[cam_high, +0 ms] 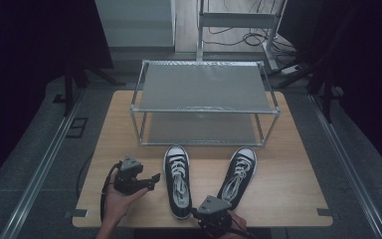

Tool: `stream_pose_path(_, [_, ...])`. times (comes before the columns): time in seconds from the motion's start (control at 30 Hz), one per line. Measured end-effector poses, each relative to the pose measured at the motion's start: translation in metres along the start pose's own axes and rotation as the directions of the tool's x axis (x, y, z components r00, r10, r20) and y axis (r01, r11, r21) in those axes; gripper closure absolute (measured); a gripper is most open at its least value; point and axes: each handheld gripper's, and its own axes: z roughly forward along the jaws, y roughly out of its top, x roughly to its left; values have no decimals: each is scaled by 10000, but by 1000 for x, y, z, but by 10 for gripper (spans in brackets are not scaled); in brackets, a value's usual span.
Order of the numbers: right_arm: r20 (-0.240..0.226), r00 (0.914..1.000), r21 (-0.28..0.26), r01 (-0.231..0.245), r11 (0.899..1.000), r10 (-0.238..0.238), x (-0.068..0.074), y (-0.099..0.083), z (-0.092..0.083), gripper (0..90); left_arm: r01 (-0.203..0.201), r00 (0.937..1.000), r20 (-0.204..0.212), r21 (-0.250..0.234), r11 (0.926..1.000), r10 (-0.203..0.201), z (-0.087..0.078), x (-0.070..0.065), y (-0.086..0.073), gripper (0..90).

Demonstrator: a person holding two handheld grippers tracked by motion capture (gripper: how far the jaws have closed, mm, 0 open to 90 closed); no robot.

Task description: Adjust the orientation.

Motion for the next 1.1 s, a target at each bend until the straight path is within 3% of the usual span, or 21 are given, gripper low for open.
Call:
stream_pose_path(0.1, [-754,9971,-398,-52,9992,22,10,5,14,899,59,10000,-35,-84,9999,-59,-4,2,1,254])
stream_pose_path(0.17, [-908,9959,-481,-31,9988,-13,13,7,18,899,80,10000,-51,-131,9999,-81,-6,3,1,253])
stream_pose_path(0.27, [-1631,9865,-725,3,9974,-121,19,18,36,900,198,9997,-103,-270,9994,-201,-11,7,2,252])
stream_pose_path(0.53, [-2381,9708,-919,62,9958,-280,26,38,64,899,417,9989,-208,-382,9984,-425,-16,16,1,252])
stream_pose_path(0.7, [-2219,9746,-899,95,9959,-293,23,37,62,898,447,9987,-214,-409,9982,-456,-17,17,1,252])
stream_pose_path(0.77, [-2274,9738,-1002,-182,9948,-51,19,35,55,874,449,9987,-217,-392,9982,-457,-17,17,1,252])
stream_pose_path(0.8, [-1990,9800,-1154,-179,9932,-54,14,32,46,846,424,9989,-194,-398,9983,-432,-17,17,1,252])
stream_pose_path(0.87, [-1937,9811,-1193,-201,9927,-34,13,32,44,836,405,9990,-188,-388,9984,-413,-18,16,1,252])
stream_pose_path(1.07, [-1031,9944,-1752,-391,9838,212,-5,28,7,712,260,9997,-13,-366,9990,-260,-17,12,3,251])
stream_pose_path(1.1, [-1031,9944,-1752,-391,9838,212,-5,28,7,712,235,9997,25,-335,9992,-234,-16,11,4,251])
